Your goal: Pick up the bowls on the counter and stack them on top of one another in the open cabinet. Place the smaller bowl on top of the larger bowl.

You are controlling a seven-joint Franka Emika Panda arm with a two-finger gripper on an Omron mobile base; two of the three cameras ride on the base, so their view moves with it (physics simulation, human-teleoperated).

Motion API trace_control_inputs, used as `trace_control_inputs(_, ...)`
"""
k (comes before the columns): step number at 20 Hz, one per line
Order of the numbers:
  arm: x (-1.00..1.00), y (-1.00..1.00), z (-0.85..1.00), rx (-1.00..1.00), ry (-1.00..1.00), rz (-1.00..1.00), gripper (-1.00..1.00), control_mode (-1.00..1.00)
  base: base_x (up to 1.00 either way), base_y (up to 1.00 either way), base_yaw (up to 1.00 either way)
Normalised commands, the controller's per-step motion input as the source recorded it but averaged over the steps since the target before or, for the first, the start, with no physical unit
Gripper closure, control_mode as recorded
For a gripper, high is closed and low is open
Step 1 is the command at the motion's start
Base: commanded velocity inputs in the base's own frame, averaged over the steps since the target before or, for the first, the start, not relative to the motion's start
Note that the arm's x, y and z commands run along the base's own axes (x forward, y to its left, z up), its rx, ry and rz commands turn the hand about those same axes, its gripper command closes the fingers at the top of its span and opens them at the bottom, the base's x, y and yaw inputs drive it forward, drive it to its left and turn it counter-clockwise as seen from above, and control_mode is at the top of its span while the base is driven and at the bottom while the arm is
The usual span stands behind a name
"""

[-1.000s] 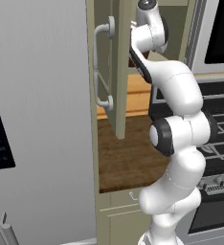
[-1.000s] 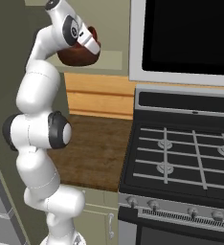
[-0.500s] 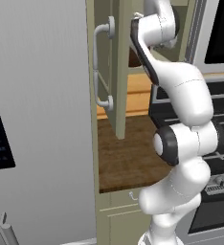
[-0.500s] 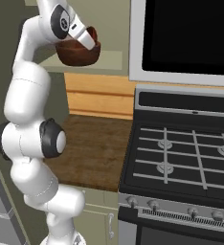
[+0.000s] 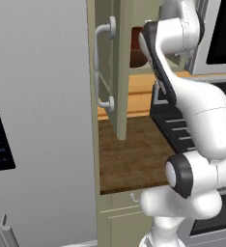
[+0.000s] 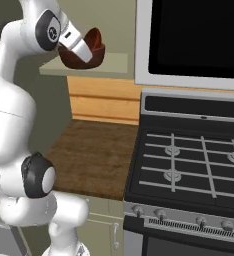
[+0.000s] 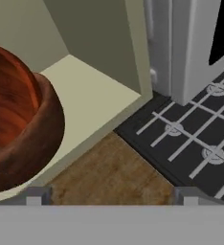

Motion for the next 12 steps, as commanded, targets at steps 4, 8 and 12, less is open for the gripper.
trace_control_inputs(4, -0.58, 0.00, -0.44, -0.11, 0.17, 0.14, -1.00, -1.00, 0.00, 0.00, 0.00)
trace_control_inputs(8, -0.49, 0.00, -0.45, -0.12, 0.21, 0.13, -1.00, -1.00, 0.00, 0.00, 0.00)
trace_control_inputs(12, -0.28, 0.00, -0.50, -0.11, 0.23, 0.19, -1.00, -1.00, 0.00, 0.00, 0.00)
